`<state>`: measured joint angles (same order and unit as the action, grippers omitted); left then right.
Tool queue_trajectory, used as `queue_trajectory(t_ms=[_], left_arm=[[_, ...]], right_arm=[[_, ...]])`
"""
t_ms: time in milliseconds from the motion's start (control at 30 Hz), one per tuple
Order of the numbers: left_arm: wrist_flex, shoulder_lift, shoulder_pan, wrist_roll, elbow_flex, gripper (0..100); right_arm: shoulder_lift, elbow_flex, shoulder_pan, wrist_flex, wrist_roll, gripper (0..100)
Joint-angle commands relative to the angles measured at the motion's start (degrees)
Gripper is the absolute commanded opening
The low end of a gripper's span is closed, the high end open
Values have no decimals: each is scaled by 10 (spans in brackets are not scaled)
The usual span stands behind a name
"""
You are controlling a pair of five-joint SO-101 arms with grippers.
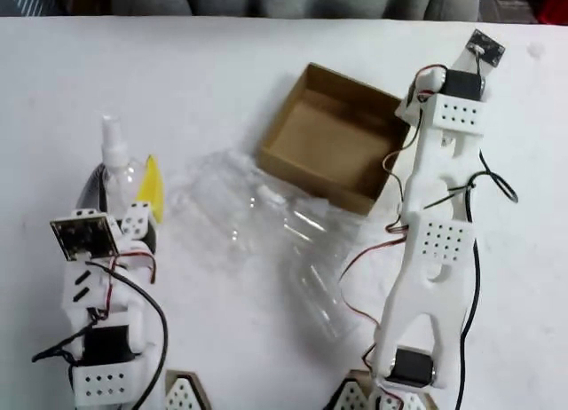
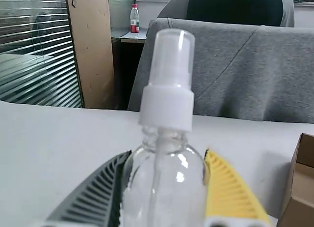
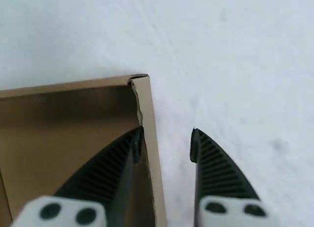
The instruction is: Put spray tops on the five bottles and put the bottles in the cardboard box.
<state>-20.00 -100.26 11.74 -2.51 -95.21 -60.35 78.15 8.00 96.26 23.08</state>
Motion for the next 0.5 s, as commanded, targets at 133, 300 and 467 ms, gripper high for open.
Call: queue_trajectory(t_ms=[133,300,467], left_arm=[[-25,-15,-3,-3,7,20],[-26,-15,-3,-3,7,20],[-26,-15,-3,-3,7,20]], right_arm=[[102,4,3,29,-63,102],[176,-124,-14,27,-63,36],[237,-185,-23,26,-64,83]])
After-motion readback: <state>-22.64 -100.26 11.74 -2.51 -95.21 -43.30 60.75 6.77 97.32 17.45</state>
